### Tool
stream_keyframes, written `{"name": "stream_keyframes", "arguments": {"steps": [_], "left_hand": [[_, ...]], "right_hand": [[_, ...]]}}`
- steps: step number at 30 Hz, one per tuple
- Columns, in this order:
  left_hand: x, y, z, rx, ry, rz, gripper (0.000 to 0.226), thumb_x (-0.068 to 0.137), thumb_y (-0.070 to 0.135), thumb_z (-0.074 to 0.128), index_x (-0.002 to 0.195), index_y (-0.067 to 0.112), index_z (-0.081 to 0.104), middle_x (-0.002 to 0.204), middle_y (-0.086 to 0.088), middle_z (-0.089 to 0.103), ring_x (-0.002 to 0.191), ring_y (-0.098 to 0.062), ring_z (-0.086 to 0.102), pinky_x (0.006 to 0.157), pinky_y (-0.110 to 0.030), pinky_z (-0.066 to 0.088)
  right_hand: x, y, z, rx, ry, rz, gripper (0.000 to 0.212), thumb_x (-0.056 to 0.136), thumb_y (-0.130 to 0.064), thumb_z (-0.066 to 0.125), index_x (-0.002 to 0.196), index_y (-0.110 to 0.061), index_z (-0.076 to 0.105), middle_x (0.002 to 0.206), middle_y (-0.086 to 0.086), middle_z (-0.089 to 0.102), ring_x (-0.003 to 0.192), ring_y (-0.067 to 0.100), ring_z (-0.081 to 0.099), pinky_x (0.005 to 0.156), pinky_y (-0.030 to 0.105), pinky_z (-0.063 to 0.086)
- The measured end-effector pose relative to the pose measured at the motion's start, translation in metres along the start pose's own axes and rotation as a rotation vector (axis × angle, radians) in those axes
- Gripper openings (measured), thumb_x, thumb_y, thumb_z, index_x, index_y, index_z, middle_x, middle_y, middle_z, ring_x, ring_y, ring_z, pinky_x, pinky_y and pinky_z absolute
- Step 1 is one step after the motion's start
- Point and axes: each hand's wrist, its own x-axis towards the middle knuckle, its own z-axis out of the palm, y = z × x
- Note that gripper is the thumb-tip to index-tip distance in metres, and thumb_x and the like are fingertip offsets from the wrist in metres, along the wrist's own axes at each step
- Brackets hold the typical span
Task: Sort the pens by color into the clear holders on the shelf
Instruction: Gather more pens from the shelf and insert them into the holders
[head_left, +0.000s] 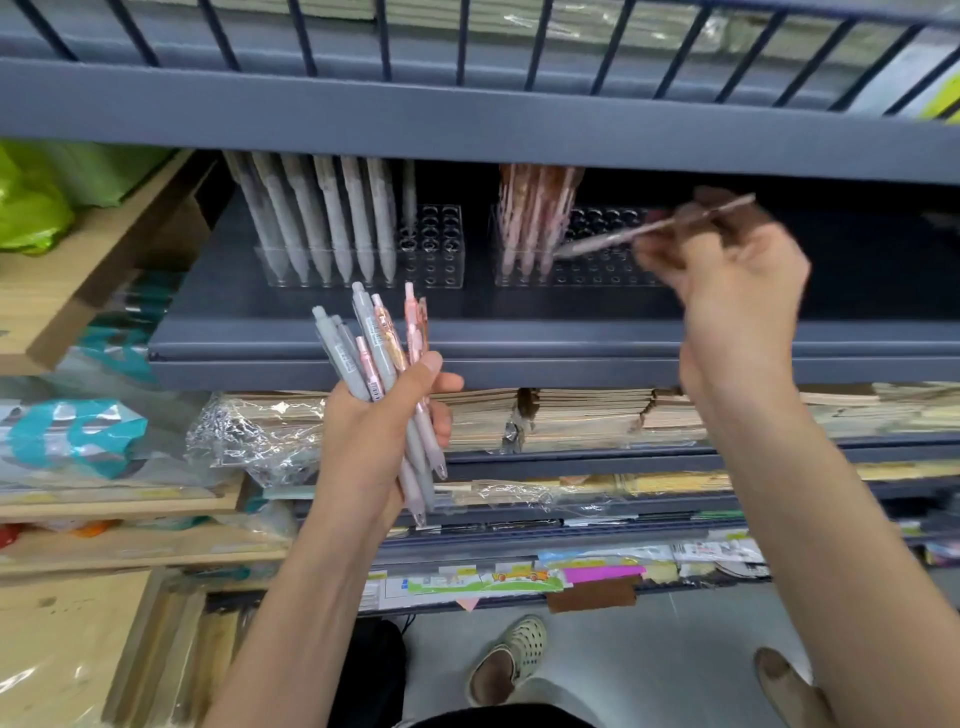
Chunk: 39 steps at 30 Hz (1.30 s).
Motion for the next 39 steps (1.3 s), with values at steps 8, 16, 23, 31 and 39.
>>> {"name": "stream_keyframes", "arguments": {"steps": [8,16,23,31,39], "left_hand": [[0.001,0.002,0.007,0.068,-0.047,0.052,0.009,0.090,0.018,0.071,0.097,0.015,0.066,0.096,-0.015,0.077,0.050,-0.016,0.060,0.047,-0.025,0.050],[0.000,0.003,0.009,0.042,-0.016,0.044,0.033,0.076,0.025,0.078,0.102,0.008,0.069,0.093,-0.014,0.078,0.080,-0.028,0.077,0.054,-0.025,0.057],[-0.004,0.004,0.006,0.029,0.034,0.040,0.030,0.074,0.024,0.080,0.096,0.007,0.069,0.076,-0.005,0.075,0.077,-0.025,0.077,0.055,-0.025,0.058],[-0.013,0.009,-0.003,0.019,0.000,0.041,0.015,0.072,0.018,0.082,0.084,0.015,0.073,0.081,-0.005,0.076,0.080,-0.032,0.077,0.058,-0.028,0.059],[-0.024,0.012,-0.013,0.038,-0.038,0.015,0.025,0.063,0.022,0.085,0.082,0.009,0.074,0.083,-0.018,0.077,0.078,-0.033,0.077,0.061,-0.030,0.060]], "right_hand": [[0.033,0.011,0.000,-0.194,-0.012,-0.111,0.024,0.092,0.004,0.047,0.085,-0.016,0.058,0.084,0.002,0.070,0.079,0.024,0.072,0.082,0.041,0.059],[0.058,0.002,0.027,-0.934,-0.287,-0.181,0.026,0.097,-0.018,0.043,0.102,-0.010,0.067,0.109,0.017,0.068,0.104,0.033,0.062,0.096,0.044,0.047],[0.066,0.001,0.046,-1.260,-0.425,-0.202,0.031,0.105,-0.024,0.030,0.112,-0.009,0.056,0.094,0.008,0.048,0.082,0.022,0.043,0.072,0.030,0.030],[0.061,0.001,0.044,-1.055,-0.356,-0.084,0.032,0.100,-0.031,0.041,0.114,-0.014,0.065,0.110,0.010,0.068,0.102,0.027,0.064,0.090,0.033,0.049],[-0.031,0.001,0.046,-0.533,-0.716,-0.124,0.010,0.088,-0.019,0.069,0.082,-0.022,0.076,0.071,-0.012,0.072,0.060,-0.005,0.058,0.060,0.011,0.044]]}}
